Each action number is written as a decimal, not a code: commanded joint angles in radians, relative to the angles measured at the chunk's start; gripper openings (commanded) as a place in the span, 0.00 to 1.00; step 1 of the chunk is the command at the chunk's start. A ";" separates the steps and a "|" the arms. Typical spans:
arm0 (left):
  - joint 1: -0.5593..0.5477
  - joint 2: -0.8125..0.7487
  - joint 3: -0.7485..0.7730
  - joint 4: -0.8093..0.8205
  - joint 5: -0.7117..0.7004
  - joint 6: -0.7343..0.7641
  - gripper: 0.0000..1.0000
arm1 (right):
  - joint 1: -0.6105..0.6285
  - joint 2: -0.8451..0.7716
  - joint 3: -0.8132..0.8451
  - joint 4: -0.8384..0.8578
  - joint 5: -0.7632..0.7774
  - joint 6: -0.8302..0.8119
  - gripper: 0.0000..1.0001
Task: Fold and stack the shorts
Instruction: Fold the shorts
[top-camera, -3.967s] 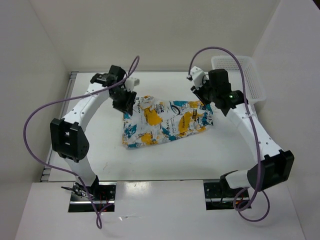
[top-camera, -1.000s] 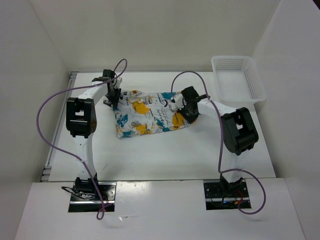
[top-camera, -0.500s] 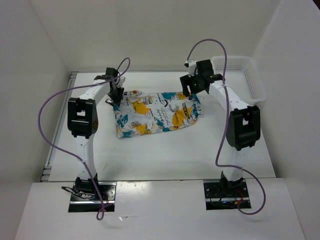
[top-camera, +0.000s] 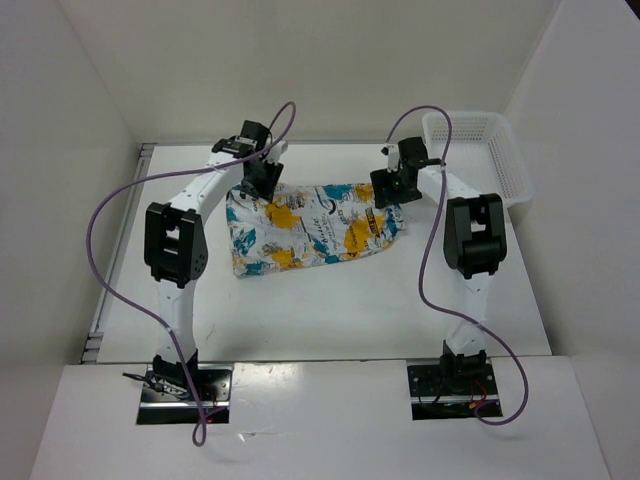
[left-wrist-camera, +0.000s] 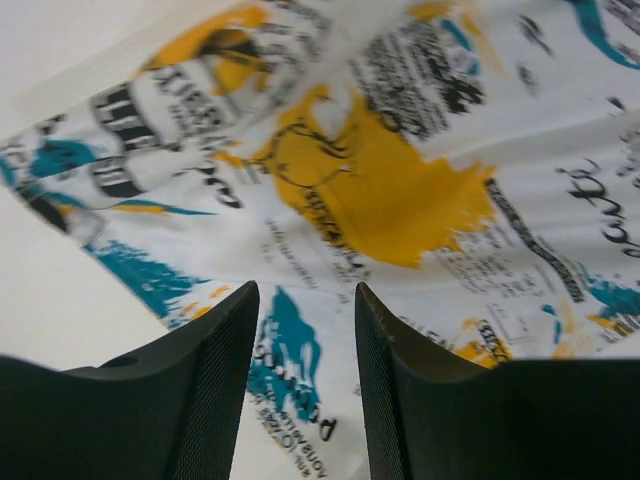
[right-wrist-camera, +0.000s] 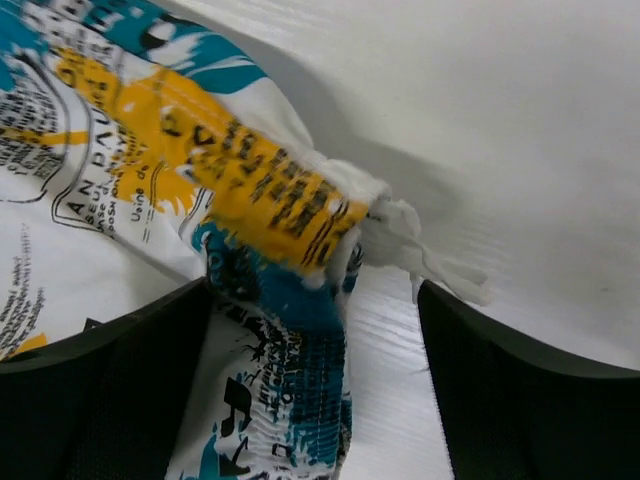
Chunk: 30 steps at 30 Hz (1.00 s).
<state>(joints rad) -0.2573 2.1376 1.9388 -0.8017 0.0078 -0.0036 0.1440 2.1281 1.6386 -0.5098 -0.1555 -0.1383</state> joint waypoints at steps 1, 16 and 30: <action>-0.005 0.021 0.014 -0.039 0.049 0.004 0.51 | 0.006 0.047 0.036 0.025 0.010 0.043 0.82; -0.181 0.226 0.259 -0.039 0.121 0.004 0.51 | 0.006 0.049 0.027 0.025 0.010 0.066 0.11; -0.211 0.409 0.446 -0.060 0.259 0.004 0.51 | -0.003 -0.394 -0.204 -0.059 0.115 0.072 0.00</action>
<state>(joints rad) -0.4595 2.5443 2.3478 -0.8337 0.1905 -0.0040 0.1440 1.8671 1.4746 -0.5430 -0.1024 -0.0574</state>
